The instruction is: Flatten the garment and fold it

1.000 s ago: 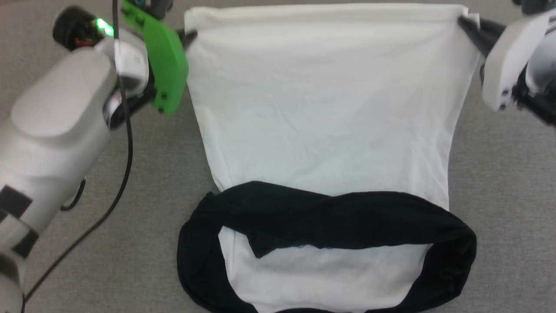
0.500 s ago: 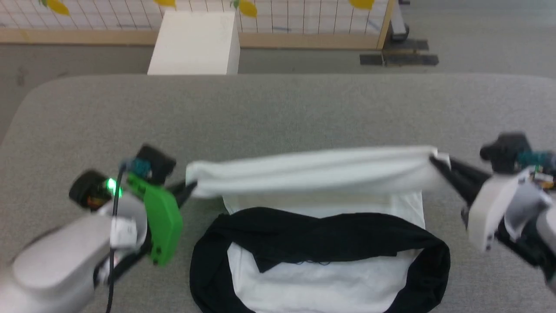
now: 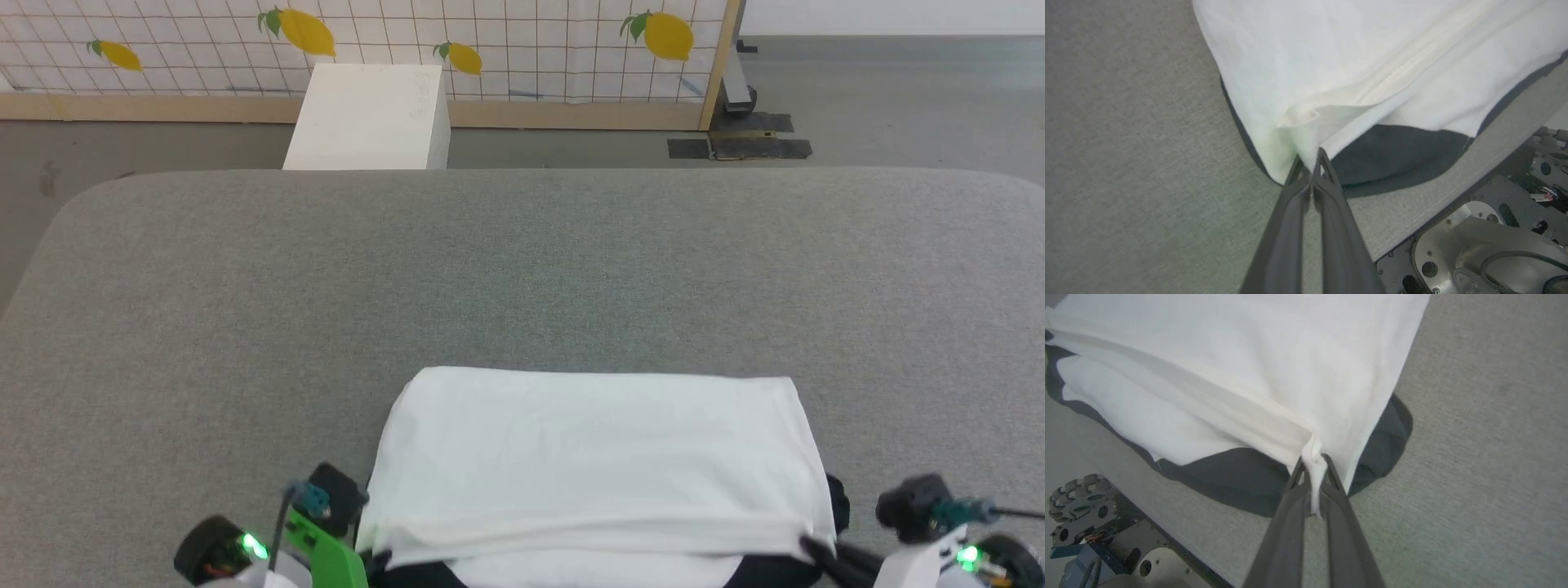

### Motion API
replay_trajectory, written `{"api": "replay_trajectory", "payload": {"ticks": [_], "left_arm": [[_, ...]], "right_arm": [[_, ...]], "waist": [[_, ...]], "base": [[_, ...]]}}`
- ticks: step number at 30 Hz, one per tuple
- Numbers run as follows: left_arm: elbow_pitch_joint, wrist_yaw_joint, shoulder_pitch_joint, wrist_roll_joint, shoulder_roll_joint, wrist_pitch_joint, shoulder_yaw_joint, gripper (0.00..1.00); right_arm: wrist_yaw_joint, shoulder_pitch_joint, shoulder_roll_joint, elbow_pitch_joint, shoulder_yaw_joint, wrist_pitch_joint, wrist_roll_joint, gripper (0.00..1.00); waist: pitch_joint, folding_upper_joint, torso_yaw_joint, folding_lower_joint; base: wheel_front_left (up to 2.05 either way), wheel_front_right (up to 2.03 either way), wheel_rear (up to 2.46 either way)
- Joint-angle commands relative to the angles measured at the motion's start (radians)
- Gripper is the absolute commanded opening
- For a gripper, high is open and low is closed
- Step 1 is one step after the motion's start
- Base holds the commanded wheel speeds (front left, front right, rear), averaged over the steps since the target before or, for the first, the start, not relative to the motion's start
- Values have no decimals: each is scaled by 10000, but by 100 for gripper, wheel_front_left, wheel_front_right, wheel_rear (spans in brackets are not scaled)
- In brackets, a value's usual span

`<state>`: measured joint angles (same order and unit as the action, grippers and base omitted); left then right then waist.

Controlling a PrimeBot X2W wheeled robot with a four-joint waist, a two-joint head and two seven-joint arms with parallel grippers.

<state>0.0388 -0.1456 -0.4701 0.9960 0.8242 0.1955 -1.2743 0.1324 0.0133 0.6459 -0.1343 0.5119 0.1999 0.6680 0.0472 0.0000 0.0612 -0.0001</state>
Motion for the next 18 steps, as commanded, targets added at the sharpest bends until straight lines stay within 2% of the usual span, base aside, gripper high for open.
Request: {"api": "replay_trajectory", "payload": {"ticks": [1,4,5,6,7,10,12,18], "left_arm": [[207,92,291,-109,-132,43,-3,0],[610,161,594,-133,-452,-79,7,0],[755,108,678,-52,-578,-291,97,48],[835,89,723,-31,-654,-482,162,100],[908,20,775,-12,-715,-762,280,100],[931,-205,824,-179,-742,-1452,513,100],[823,-506,835,-317,-718,-2085,799,100],[489,-1989,823,-943,-706,-3994,1798,100]], "right_arm": [[-17,-227,-153,-202,-7,69,-3,0],[-17,-430,-401,-583,-32,15,6,0],[-17,-440,-510,-614,-101,-56,64,43],[-17,-430,-566,-597,-153,-88,100,85],[-17,-400,-575,-533,-202,-75,115,100],[-17,-319,-418,-99,-398,90,270,100],[-17,-211,-184,414,-679,195,375,100],[-17,161,289,1768,-2244,729,538,100]], "waist": [[-11,0,-1,1],[-57,0,39,1],[-75,0,38,1],[-97,0,36,1],[-138,0,25,1],[-271,0,34,1],[-357,0,40,1],[-494,0,186,1]], "base": [[0,0,0],[0,0,0],[0,0,0],[0,0,0],[0,0,0],[0,0,0],[0,0,0],[0,0,0]]}}
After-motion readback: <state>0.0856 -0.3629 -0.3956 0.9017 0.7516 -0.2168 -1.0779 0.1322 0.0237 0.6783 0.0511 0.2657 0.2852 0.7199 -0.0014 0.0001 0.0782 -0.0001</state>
